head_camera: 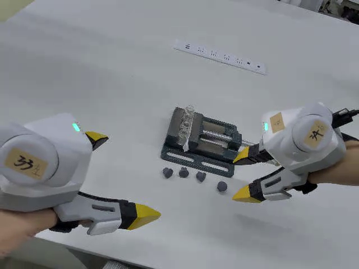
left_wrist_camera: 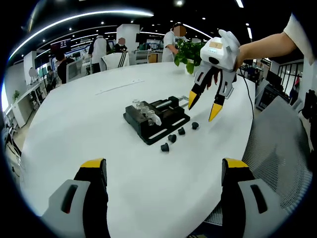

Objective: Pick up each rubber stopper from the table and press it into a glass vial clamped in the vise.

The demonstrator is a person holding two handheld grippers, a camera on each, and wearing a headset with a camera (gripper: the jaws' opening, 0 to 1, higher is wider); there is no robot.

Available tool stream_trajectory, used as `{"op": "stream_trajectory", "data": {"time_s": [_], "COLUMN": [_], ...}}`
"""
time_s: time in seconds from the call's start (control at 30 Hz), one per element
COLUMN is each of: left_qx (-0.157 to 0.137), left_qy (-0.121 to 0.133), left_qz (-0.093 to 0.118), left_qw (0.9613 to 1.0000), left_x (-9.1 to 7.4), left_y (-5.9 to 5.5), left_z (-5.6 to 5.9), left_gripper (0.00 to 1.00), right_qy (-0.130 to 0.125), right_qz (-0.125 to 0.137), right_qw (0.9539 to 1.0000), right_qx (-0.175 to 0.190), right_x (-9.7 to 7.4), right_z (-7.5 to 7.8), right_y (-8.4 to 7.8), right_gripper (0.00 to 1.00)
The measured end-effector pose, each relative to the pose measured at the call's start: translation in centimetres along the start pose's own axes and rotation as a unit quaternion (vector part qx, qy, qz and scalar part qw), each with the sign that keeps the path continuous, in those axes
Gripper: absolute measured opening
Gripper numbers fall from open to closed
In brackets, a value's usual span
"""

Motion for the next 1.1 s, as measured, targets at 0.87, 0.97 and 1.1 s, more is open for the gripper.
{"op": "stream_trajectory", "data": {"time_s": [0.87,0.97,1.1], "left_qx": [-0.011,-0.013,-0.015], "left_qy": [-0.004,-0.004,-0.005], "left_qz": [-0.012,-0.012,-0.013], "left_qw": [0.9999,0.9998,0.9998], "left_x": [0.7,0.8,0.9], "left_y": [-0.7,-0.8,-0.9], "left_z": [-0.1,-0.2,-0.2], "left_gripper": [0.94,0.94,0.94], "right_qy": [0.024,0.026,0.029], "right_qz": [-0.03,-0.028,-0.031], "right_qw": [0.9947,0.9946,0.9942], "right_qx": [-0.095,-0.097,-0.099], "right_x": [2.3,2.4,2.5], "right_z": [-0.4,-0.4,-0.5], "right_y": [-0.5,-0.4,-0.5], "right_gripper": [0.12,0.1,0.1]}}
Point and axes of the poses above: the centre of the closed fingertips' face, and the gripper's own axes: x roughly forward along the fingers, z roughly to its right, y roughly out of its top, the point moved 7 cm from there along -x, roughly backward along the fingers, and after that the axes turned 15 degrees about -x, right-handed, at the moved point
